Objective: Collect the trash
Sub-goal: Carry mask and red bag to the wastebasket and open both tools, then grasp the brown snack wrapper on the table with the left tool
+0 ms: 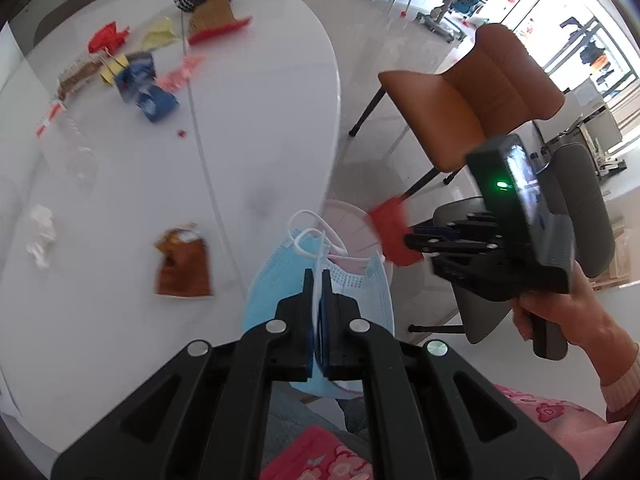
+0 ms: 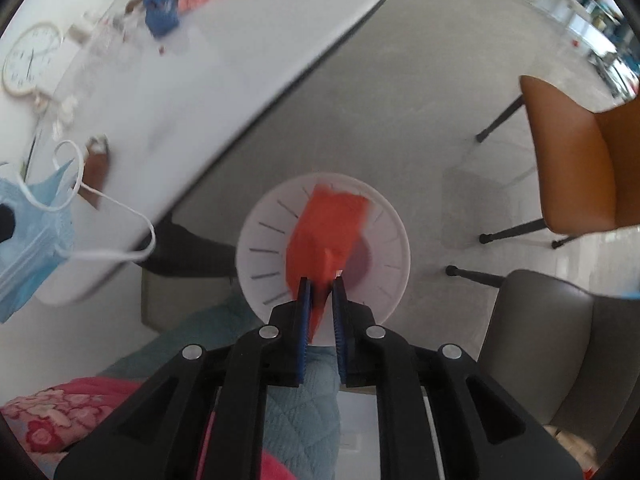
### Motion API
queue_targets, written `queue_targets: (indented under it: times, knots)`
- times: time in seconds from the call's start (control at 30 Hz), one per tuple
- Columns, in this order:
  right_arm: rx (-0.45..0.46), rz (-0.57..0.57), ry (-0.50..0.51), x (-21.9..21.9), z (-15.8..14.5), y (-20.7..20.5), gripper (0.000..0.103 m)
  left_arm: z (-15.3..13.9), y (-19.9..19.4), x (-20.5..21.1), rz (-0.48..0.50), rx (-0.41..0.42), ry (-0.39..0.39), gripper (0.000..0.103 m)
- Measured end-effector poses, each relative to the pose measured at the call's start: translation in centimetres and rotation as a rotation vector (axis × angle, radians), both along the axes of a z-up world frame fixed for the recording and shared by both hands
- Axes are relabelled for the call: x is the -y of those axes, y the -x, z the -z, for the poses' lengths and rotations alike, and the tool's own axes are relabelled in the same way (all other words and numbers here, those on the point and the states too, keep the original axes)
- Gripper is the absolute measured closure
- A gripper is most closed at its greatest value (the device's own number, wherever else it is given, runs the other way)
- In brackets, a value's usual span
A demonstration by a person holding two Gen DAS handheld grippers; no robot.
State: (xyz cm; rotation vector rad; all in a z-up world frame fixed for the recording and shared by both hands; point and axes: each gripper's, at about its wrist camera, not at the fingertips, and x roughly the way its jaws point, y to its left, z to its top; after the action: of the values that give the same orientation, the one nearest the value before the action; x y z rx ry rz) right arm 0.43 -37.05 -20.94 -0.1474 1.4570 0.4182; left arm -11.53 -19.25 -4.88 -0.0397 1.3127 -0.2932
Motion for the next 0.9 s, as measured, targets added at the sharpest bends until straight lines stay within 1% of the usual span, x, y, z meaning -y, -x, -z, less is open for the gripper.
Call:
queue_targets:
  times: [0.03,0.1,0.23,0.27,0.3,0.4,0.47,0.53,0.57,0.6,0.63,0.67,0.7,0.73,0.8,0.87,0.9]
  knots:
    - [-0.006,-0.016,-0.003,0.1,0.5,-0.2,0.076,0.3,0.0,0.6,-0.001,-0.008,-0.003,0.101]
    - [-0.002,-0.022,-0.004,0.3,0.7,-0.4,0.051,1.1,-0.1,1.9,-0.001,-0.028,-0.006,0.101]
    - [0.041,-0.023,0.015,1.2,-0.4,-0.8,0.037,2.3,-0.7,3.7,0.009,-0.045,-0.026,0.101]
    - [0.06,-0.014,0.027,1.7,-0.8,-1.0,0.031,2.7,-0.8,4.0,0.009,-0.051,-0.028,0.101]
    - [0.073,-0.007,0.034,2.2,-1.2,-1.1,0.028,3.1,-1.1,4.2,0.01,-0.06,-0.025,0.101]
    - [0.1,0.026,0.048,3.5,-2.6,-1.5,0.024,4.5,-2.1,4.6,0.018,-0.085,-0.03,0.101]
    - [0.11,0.051,0.046,4.4,-3.5,-1.8,0.022,5.5,-2.8,4.8,0.03,-0.106,-0.031,0.101]
    - [0.126,0.064,0.044,4.8,-4.4,-1.9,0.02,6.2,-3.6,4.8,0.036,-0.126,-0.033,0.098]
    - [0.131,0.067,0.045,5.0,-4.7,-2.0,0.02,6.6,-3.9,5.0,0.037,-0.136,-0.039,0.092]
    - [0.139,0.07,0.049,5.2,-5.0,-2.1,0.02,6.8,-4.1,5.2,0.036,-0.144,-0.046,0.074]
    - [0.146,0.071,0.053,5.3,-5.3,-2.2,0.019,7.1,-4.3,5.2,0.033,-0.15,-0.056,0.061]
    - [0.159,0.075,0.056,5.5,-5.6,-2.2,0.018,7.1,-4.6,5.3,0.026,-0.146,-0.068,0.039]
    - [0.165,0.077,0.056,5.5,-5.8,-2.3,0.016,7.0,-4.8,5.3,0.019,-0.137,-0.074,0.032]
    - [0.171,0.08,0.053,5.6,-6.0,-2.3,0.015,6.8,-4.7,5.4,0.017,-0.127,-0.075,0.031]
    - [0.175,0.082,0.049,5.5,-6.2,-2.4,0.014,6.6,-4.8,5.5,0.024,-0.129,-0.073,0.024]
    - [0.177,0.086,0.047,5.5,-6.1,-2.6,0.014,6.3,-5.0,5.4,0.018,-0.126,-0.085,0.021]
    - [0.176,0.087,0.044,5.5,-6.1,-2.6,0.014,6.2,-5.0,5.3,0.016,-0.121,-0.088,0.021]
